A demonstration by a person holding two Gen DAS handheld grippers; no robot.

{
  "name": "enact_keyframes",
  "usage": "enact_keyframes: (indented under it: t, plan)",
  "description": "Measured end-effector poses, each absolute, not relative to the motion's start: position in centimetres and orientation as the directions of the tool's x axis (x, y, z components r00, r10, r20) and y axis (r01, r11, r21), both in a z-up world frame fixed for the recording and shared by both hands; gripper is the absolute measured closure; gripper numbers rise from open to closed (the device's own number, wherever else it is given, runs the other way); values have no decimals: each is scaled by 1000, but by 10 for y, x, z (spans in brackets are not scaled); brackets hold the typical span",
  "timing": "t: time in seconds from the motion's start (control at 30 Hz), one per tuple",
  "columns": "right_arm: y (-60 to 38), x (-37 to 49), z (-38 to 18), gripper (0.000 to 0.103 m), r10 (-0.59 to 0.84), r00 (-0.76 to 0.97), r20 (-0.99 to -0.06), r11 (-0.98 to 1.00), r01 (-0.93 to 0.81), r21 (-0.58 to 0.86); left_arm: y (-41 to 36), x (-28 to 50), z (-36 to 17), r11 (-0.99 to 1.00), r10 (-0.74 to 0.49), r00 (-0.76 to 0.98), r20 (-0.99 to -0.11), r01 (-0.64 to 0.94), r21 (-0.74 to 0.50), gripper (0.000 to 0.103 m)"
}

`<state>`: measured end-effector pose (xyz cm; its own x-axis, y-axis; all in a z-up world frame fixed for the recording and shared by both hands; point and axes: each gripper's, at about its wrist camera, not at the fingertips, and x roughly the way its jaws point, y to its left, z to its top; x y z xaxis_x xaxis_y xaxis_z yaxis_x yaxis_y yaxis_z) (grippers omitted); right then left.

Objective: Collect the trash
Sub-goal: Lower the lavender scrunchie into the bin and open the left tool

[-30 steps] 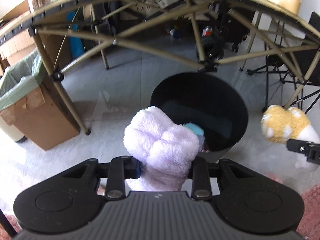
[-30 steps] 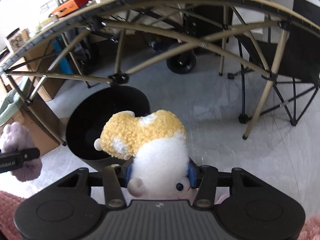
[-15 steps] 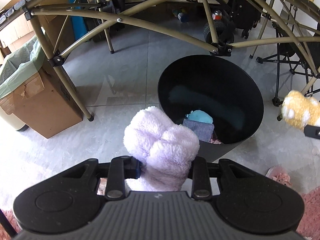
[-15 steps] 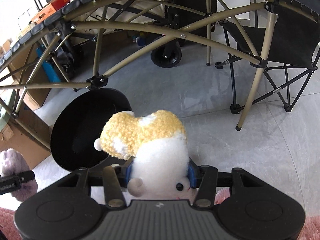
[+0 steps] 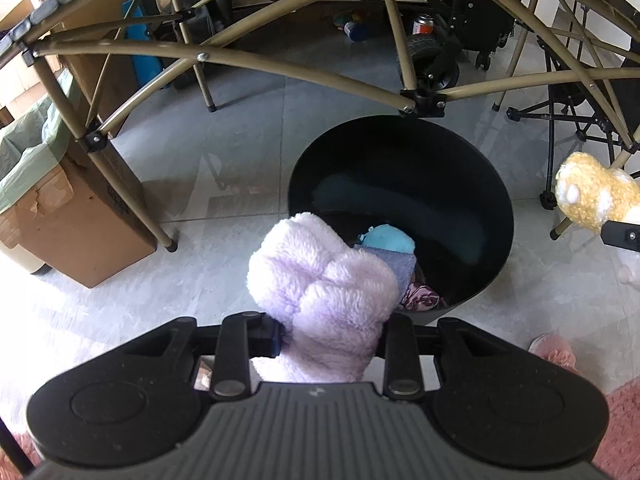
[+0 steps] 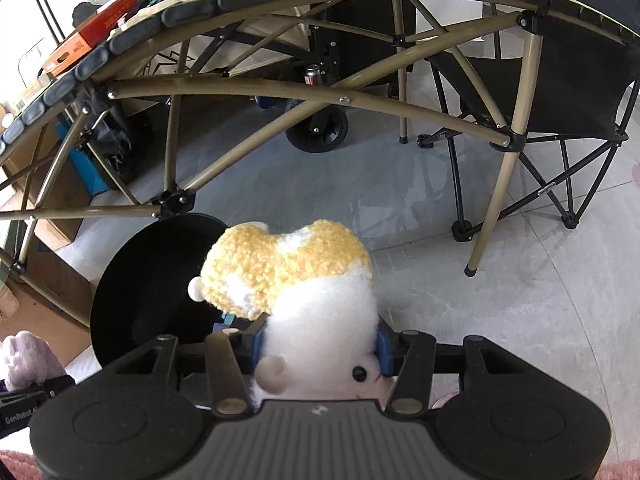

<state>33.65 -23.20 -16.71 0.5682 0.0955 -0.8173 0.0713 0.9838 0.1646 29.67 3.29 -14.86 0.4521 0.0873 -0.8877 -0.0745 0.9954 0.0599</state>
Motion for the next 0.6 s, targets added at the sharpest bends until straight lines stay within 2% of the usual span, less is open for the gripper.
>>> enact_keyframes:
  t: [0.6]
  plan:
    - [-239, 344, -176, 54, 89, 563, -821, 978, 107, 179, -2, 336, -129, 999, 20, 485, -874, -42, -1, 72]
